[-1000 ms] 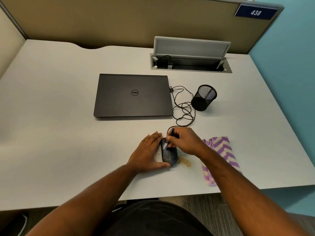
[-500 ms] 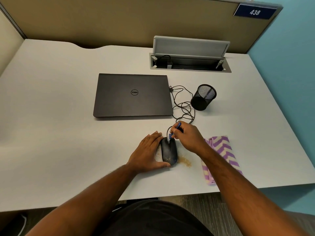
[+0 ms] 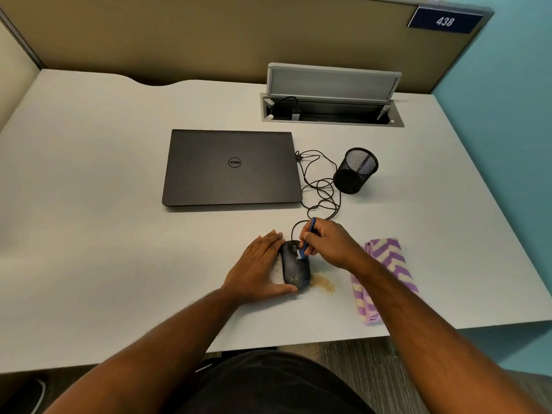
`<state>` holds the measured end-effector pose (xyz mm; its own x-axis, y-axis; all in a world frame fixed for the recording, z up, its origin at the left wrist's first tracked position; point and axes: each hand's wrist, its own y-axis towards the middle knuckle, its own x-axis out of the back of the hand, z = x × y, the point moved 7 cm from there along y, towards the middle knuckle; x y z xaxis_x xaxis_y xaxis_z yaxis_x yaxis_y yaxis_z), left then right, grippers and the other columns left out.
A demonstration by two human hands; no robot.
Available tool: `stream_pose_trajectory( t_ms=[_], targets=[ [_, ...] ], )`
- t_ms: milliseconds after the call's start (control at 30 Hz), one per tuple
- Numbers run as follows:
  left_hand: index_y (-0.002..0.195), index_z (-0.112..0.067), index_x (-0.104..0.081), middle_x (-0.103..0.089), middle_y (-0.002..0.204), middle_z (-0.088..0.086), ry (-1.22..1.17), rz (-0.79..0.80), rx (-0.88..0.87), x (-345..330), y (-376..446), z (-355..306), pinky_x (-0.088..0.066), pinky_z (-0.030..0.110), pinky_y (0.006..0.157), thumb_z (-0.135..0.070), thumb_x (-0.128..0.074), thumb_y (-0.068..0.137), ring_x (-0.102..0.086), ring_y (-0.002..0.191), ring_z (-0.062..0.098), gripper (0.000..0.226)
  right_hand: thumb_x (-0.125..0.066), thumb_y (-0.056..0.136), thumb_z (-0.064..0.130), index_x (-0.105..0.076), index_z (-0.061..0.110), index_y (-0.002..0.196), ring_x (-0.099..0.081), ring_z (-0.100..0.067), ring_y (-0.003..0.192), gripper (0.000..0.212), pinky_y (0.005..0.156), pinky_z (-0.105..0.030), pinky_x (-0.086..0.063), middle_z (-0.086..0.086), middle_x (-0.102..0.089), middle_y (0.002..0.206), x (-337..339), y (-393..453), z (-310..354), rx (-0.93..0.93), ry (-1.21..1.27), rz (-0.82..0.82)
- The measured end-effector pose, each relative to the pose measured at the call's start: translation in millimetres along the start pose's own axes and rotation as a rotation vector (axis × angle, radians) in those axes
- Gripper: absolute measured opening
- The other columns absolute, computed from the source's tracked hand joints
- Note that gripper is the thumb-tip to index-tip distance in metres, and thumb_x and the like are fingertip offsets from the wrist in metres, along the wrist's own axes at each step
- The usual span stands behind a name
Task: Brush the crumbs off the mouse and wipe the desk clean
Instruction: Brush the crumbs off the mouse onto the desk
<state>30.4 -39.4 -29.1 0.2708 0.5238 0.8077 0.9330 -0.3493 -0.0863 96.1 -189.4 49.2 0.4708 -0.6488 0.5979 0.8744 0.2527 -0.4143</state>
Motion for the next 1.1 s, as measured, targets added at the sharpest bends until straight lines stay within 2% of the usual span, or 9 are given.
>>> stream_pose_trajectory(
  t_ms=[167,300,367,500,600,733,833,967,1100],
  targets=[
    [0.160,-0.026,-0.020,-0.014,0.168,-0.007,-0.020,0.006,0.005,-0.5,0.4,0.3,-0.002,0.029,0.124,-0.090,-0.058,0.072,-0.007,0.155,0.010,0.115,-0.055,0.100,0.022,-0.063,0.016,0.099,-0.073,-0.011,0.081,0.011,0.078,-0.022,-0.058,0.002,-0.073,0.088,15.5,2.2,-1.7,0.012,0.172,-0.176],
    [0.159,-0.022,-0.023,-0.018,0.167,-0.005,0.005,-0.024,-0.017,1.0,-0.4,-0.5,-0.009,0.035,0.127,-0.091,-0.057,0.072,-0.010,0.155,0.011,0.116,-0.053,0.100,0.015,-0.063,0.005,0.097,-0.075,-0.022,0.075,0.014,0.073,-0.031,-0.062,-0.009,-0.075,0.086,3.6,1.1,-5.2,-0.017,0.174,-0.047],
    [0.159,-0.022,-0.022,-0.017,0.168,-0.005,0.004,-0.016,-0.013,1.1,-0.5,-0.4,-0.007,0.033,0.126,-0.091,-0.057,0.072,-0.010,0.155,0.011,0.116,-0.052,0.100,0.015,-0.062,0.005,0.097,-0.074,-0.024,0.073,0.014,0.068,-0.028,-0.059,-0.008,-0.074,0.085,5.2,0.8,-3.1,-0.006,0.168,-0.058],
    [0.160,-0.026,-0.019,-0.013,0.168,-0.008,-0.008,0.009,0.002,-1.0,0.4,0.0,-0.005,0.032,0.126,-0.091,-0.057,0.072,-0.007,0.155,0.010,0.115,-0.051,0.102,0.024,-0.062,0.017,0.103,-0.068,-0.010,0.084,0.013,0.081,-0.022,-0.053,0.003,-0.070,0.094,10.0,1.1,6.1,0.067,0.061,-0.133],
    [0.160,-0.025,-0.018,-0.012,0.169,-0.008,0.004,0.003,0.006,-1.6,0.0,0.8,-0.004,0.032,0.125,-0.091,-0.056,0.073,-0.006,0.155,0.010,0.116,-0.049,0.102,0.022,-0.063,0.018,0.105,-0.065,-0.014,0.092,0.015,0.086,-0.026,-0.051,0.000,-0.070,0.100,4.1,2.9,17.1,0.141,-0.100,-0.084],
    [0.160,-0.024,-0.019,-0.013,0.169,-0.006,0.022,-0.010,-0.001,-0.3,-0.3,-0.8,-0.001,0.029,0.124,-0.092,-0.055,0.073,-0.008,0.155,0.011,0.116,-0.050,0.101,0.025,-0.064,0.016,0.107,-0.063,-0.018,0.092,0.018,0.086,-0.035,-0.055,-0.004,-0.069,0.103,-7.0,9.2,27.8,0.166,-0.294,0.037],
    [0.160,-0.024,-0.019,-0.015,0.168,-0.005,0.021,-0.012,-0.001,-0.4,-0.1,-0.6,0.000,0.028,0.122,-0.091,-0.056,0.073,-0.010,0.155,0.012,0.116,-0.051,0.101,0.024,-0.063,0.017,0.105,-0.065,-0.019,0.092,0.015,0.084,-0.034,-0.055,-0.004,-0.069,0.102,-11.2,13.8,35.1,0.153,-0.285,0.128],
    [0.160,-0.025,-0.019,-0.014,0.169,-0.006,0.018,-0.004,0.007,-0.8,-0.1,0.0,0.001,0.027,0.122,-0.092,-0.056,0.073,-0.009,0.155,0.012,0.116,-0.048,0.102,0.023,-0.063,0.020,0.100,-0.065,-0.017,0.089,0.015,0.083,-0.035,-0.055,-0.002,-0.070,0.099,-7.9,19.8,41.6,0.187,-0.289,0.069],
    [0.160,-0.025,-0.019,-0.015,0.168,-0.005,0.007,-0.006,0.009,-0.5,-0.2,-0.2,-0.002,0.028,0.123,-0.090,-0.057,0.073,-0.012,0.155,0.014,0.115,-0.051,0.101,0.022,-0.063,0.014,0.111,-0.065,-0.022,0.095,0.017,0.089,-0.039,-0.055,-0.007,-0.068,0.107,-18.7,20.7,35.5,0.149,-0.391,0.183]
  ],
)
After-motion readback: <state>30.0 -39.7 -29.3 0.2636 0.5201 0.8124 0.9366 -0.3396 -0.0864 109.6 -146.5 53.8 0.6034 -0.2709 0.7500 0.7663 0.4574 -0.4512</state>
